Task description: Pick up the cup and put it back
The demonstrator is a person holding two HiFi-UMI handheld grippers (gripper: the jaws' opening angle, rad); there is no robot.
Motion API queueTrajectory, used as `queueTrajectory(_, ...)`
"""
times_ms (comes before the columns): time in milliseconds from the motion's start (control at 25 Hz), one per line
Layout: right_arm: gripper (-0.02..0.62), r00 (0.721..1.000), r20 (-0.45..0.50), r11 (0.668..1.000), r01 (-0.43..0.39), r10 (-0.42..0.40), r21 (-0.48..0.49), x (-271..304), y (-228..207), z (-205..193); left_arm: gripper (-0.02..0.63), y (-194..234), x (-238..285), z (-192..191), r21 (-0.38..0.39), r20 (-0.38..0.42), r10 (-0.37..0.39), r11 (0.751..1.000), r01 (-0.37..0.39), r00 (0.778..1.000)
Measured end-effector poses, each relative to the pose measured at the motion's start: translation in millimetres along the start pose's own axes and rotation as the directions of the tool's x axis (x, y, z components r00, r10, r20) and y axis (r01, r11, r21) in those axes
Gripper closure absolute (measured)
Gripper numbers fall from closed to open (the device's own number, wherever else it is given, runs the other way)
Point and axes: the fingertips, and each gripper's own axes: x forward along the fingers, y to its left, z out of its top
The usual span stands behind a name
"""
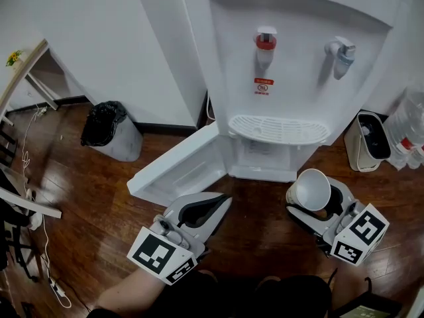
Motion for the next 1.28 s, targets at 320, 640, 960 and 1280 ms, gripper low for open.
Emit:
queueTrajectory(320, 0.267, 0.998, -0.031, 0.999, 0.049, -0.049, 0.005, 35, -40, -66, 0.604, 4, -5, -11, 0.023, -0.014, 0.01, 1.0, -0.01, 1.0)
queueTrajectory(640, 0.267, 0.994, -0.068, 0.996, 0.086, -0.083, 0.031, 91, -72, -134, 0.604, 20, -15, -40, -0.01, -0.115, 0.005, 1.0, -0.006, 0.993)
queueTrajectory(960, 0.268, 0.983, -0.037, 0.982, 0.181, -0.179, 0.057, 143, -117, -173, 0.604, 33, -27, -52, -0.003, -0.162, 0.049, 0.999, -0.05, 0.986)
queueTrajectory(1280, 0.267, 0.976, -0.057, 0.976, 0.214, -0.212, 0.043, 202, -148, -201, 0.604, 45, -42, -56, -0.03, -0.185, 0.08, 0.996, -0.087, 0.979)
